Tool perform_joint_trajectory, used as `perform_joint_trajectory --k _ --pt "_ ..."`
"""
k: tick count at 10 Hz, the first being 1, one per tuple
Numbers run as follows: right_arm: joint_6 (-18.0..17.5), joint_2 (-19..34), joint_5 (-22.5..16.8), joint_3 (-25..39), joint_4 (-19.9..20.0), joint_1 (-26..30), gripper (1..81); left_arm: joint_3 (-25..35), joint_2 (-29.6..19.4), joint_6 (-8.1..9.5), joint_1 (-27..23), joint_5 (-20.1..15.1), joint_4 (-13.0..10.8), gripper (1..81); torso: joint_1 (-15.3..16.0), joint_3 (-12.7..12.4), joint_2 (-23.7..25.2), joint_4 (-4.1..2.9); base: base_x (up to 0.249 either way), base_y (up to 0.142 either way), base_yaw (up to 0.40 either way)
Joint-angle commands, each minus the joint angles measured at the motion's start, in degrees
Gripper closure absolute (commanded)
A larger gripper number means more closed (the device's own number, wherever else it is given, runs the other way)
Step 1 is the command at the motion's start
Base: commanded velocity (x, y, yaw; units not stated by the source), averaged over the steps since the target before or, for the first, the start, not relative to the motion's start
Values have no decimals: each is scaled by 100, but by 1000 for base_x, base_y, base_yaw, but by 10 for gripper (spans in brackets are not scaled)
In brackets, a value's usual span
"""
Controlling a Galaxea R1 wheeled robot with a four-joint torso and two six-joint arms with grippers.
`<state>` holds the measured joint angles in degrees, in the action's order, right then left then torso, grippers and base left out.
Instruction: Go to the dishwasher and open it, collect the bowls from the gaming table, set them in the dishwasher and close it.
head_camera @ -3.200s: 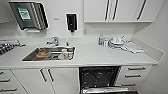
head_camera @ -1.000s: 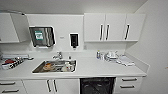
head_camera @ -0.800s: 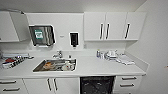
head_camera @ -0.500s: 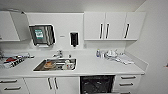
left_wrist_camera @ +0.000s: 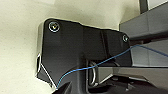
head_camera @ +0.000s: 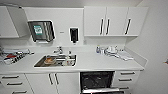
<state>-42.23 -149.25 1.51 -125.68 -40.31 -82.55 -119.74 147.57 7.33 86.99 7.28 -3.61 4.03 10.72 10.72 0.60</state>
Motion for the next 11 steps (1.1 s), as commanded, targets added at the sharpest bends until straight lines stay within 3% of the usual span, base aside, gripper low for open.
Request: perform_joint_trajectory --k 1,3,4,9,11 --pt "-14 -20 -169 -122 -38 243 10 -191 28 -30 -195 -288 -35 10 -351 -318 -551 0 0 0 0" --pt "-14 -55 -169 -130 -55 252 10 -191 1 -30 -169 -280 -35 10 -403 -437 -890 0 0 0 0" --pt "-5 -55 -169 -131 -64 261 10 -191 1 -30 -161 -279 -26 10 -403 -217 -1072 0 0 0 0" --pt "-14 -125 -169 -315 -38 235 10 -226 89 -38 -169 -288 -96 10 -358 -308 -984 0 0 0 0" --pt "-14 -352 -186 -647 -29 235 10 -522 290 -38 -169 -297 -114 10 -363 -311 -977 0 0 0 0"
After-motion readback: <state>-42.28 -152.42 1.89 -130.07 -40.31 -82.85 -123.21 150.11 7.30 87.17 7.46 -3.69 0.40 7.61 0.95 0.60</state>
